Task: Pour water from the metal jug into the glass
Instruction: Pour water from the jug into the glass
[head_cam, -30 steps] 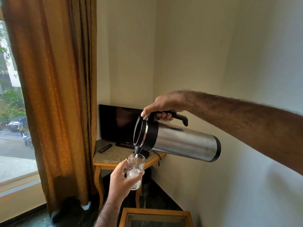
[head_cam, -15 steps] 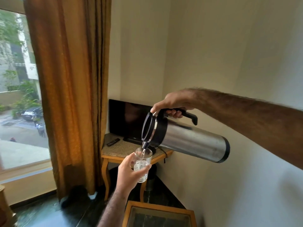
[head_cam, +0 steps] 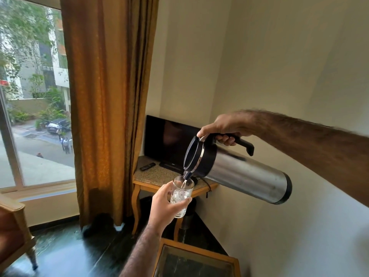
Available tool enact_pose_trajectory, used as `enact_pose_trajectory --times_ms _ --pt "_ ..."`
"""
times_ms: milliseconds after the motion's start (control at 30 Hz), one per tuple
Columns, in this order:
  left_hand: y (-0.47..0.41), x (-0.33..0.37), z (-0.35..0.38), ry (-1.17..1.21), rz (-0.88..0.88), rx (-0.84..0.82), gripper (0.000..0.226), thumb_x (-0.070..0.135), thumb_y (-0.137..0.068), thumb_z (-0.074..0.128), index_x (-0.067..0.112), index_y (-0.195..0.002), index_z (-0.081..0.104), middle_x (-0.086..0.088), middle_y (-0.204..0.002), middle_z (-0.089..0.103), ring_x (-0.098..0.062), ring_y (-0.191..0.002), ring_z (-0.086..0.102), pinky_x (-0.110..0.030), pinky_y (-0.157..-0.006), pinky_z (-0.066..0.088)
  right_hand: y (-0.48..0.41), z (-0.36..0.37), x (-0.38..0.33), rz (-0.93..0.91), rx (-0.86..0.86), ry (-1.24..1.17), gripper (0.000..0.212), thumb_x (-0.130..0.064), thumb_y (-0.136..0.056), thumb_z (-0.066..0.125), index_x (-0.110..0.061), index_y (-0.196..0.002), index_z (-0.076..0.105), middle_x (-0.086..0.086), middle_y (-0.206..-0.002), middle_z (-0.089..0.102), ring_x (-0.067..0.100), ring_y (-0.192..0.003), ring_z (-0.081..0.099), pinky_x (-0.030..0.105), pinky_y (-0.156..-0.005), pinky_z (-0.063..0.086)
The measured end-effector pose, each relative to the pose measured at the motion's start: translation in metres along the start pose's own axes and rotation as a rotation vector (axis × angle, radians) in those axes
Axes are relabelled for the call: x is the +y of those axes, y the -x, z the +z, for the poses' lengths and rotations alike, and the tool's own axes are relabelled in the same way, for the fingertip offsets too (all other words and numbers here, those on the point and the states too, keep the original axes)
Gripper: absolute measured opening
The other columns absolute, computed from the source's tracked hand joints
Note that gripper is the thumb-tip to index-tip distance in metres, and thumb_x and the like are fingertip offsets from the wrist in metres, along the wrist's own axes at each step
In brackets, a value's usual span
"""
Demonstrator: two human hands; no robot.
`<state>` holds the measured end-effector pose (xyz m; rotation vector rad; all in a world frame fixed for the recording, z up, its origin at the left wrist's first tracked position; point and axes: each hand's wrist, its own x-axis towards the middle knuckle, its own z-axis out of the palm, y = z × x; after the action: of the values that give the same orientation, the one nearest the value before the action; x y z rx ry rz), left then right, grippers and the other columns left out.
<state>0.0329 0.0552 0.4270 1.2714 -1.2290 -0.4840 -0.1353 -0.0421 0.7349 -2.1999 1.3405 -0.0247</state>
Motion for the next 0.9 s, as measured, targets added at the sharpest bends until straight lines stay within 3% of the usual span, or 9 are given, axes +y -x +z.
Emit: enact_pose_trajectory --times_ms 100,233,367,533,767,900 --pt "0.002 -0.001 0.0 -0.01 -0.001 0.0 0.052 0.053 -0.063 0.086 0.048 -0.112 0.068 0.018 -0.114 0.072 0.009 -0.108 0.062 -0.005 -0.076 0.047 -0.001 0.0 -0.001 -0.01 0.007 0.002 0.054 -0.059 -0.082 0.077 -0.021 -0.054 0.051 -0.002 -0.051 0.045 0.014 -0.041 0.04 0.023 -0.044 0.036" --pt "0.004 -0.004 0.002 0.001 -0.02 -0.009 0.06 0.054 -0.061 0.085 0.038 -0.118 0.071 0.015 -0.115 0.072 0.01 -0.109 0.061 0.002 -0.075 0.047 -0.003 0.002 -0.005 -0.016 0.016 0.023 0.054 -0.06 -0.08 0.079 -0.022 -0.051 0.053 -0.002 -0.05 0.047 0.014 -0.04 0.042 0.023 -0.044 0.037" --pt "0.006 -0.005 0.002 0.002 -0.025 -0.013 0.06 0.052 -0.061 0.087 0.036 -0.117 0.071 0.013 -0.114 0.073 0.011 -0.109 0.06 0.003 -0.076 0.046 -0.004 0.003 -0.007 -0.013 0.021 0.033 0.05 -0.06 -0.08 0.078 -0.018 -0.06 0.059 -0.002 -0.049 0.046 0.015 -0.04 0.042 0.024 -0.044 0.038" --pt "0.007 -0.004 -0.001 -0.021 -0.016 0.005 0.05 0.054 -0.062 0.087 0.049 -0.107 0.066 0.017 -0.113 0.072 0.014 -0.11 0.059 0.005 -0.078 0.043 -0.004 0.007 -0.008 0.001 0.053 0.042 0.057 -0.059 -0.081 0.078 -0.021 -0.049 0.05 -0.001 -0.05 0.046 0.016 -0.04 0.041 0.025 -0.046 0.038" --pt "0.008 -0.007 -0.001 -0.047 -0.013 0.007 0.05 0.057 -0.06 0.086 0.055 -0.106 0.064 0.024 -0.109 0.072 0.017 -0.109 0.058 0.005 -0.077 0.044 -0.001 0.009 -0.009 -0.001 0.044 0.045 0.055 -0.057 -0.084 0.077 -0.018 -0.055 0.05 -0.001 -0.049 0.045 0.016 -0.04 0.042 0.024 -0.045 0.038" --pt "0.008 -0.008 -0.001 -0.062 -0.004 0.008 0.051 0.057 -0.061 0.085 0.053 -0.108 0.064 0.02 -0.113 0.071 0.016 -0.11 0.058 0.005 -0.077 0.044 0.0 0.012 -0.008 0.008 0.033 0.054 0.051 -0.057 -0.084 0.077 -0.011 -0.069 0.06 0.001 -0.053 0.044 0.016 -0.041 0.041 0.024 -0.045 0.037"
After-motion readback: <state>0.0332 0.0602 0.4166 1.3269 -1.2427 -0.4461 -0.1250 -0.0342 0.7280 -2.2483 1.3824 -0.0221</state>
